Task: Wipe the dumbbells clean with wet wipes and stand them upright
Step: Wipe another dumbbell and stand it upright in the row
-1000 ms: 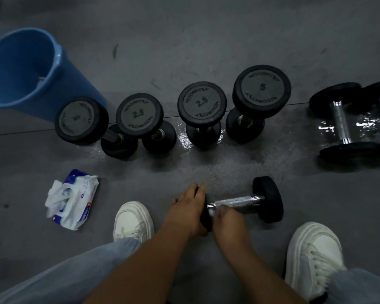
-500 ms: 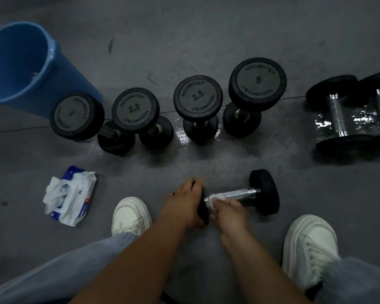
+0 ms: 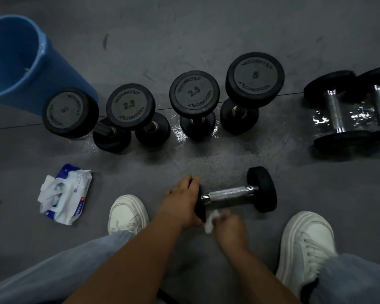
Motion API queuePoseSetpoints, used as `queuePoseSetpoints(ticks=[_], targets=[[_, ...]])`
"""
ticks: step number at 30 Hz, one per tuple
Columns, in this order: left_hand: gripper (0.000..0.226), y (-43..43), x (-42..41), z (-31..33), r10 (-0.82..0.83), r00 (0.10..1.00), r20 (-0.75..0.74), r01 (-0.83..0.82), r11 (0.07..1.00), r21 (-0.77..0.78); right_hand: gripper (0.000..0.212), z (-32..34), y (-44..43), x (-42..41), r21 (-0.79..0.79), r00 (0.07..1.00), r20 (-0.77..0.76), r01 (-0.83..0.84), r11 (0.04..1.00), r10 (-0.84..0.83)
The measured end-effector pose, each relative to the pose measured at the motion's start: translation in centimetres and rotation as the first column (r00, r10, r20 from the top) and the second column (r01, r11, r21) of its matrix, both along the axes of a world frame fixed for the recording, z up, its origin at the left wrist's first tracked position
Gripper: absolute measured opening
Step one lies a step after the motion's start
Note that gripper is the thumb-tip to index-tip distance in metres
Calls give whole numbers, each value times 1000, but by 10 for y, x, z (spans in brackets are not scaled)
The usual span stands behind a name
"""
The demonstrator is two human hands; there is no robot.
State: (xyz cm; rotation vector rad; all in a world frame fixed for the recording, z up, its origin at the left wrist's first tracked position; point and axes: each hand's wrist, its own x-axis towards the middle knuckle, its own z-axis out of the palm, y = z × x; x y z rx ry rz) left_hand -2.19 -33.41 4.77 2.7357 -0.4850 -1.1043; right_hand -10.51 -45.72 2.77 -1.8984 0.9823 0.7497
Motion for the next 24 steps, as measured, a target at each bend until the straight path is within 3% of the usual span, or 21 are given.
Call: queuePoseSetpoints(ticks=[2, 3, 7, 11, 13, 16, 20, 24], targets=[[126, 0, 0, 1, -2, 1000, 13, 2, 1000, 5, 20, 2, 2, 15, 88, 965, 68, 249, 965, -255], [124, -1, 0, 1, -4, 1000, 16, 4, 1000, 2, 19, 5, 2, 25, 111, 959, 85, 261, 959, -271], [124, 1, 1, 2, -36, 999, 38, 37, 999, -17, 19, 28, 8, 53, 9, 950, 305, 60, 998, -59], [113, 4, -9, 11, -140, 973, 182, 148, 989, -31, 15, 23, 4, 52, -135, 958, 208, -173, 976, 199], [105, 7, -22, 12, -113, 962, 249, 136, 988, -78, 21, 28, 4, 57, -203, 937, 204, -242, 949, 283], [111, 5, -38, 8, -58, 955, 290, 76, 996, -48, 19, 32, 4, 59, -157, 926, 330, -138, 978, 184], [125, 0, -38, 6, -83, 968, 236, 70, 995, 65, 19, 31, 0, 35, -152, 940, 104, -307, 939, 324], [111, 2, -28, -1, -41, 959, 280, 37, 999, 21, 18, 25, 0, 54, -158, 926, 307, -179, 971, 221]])
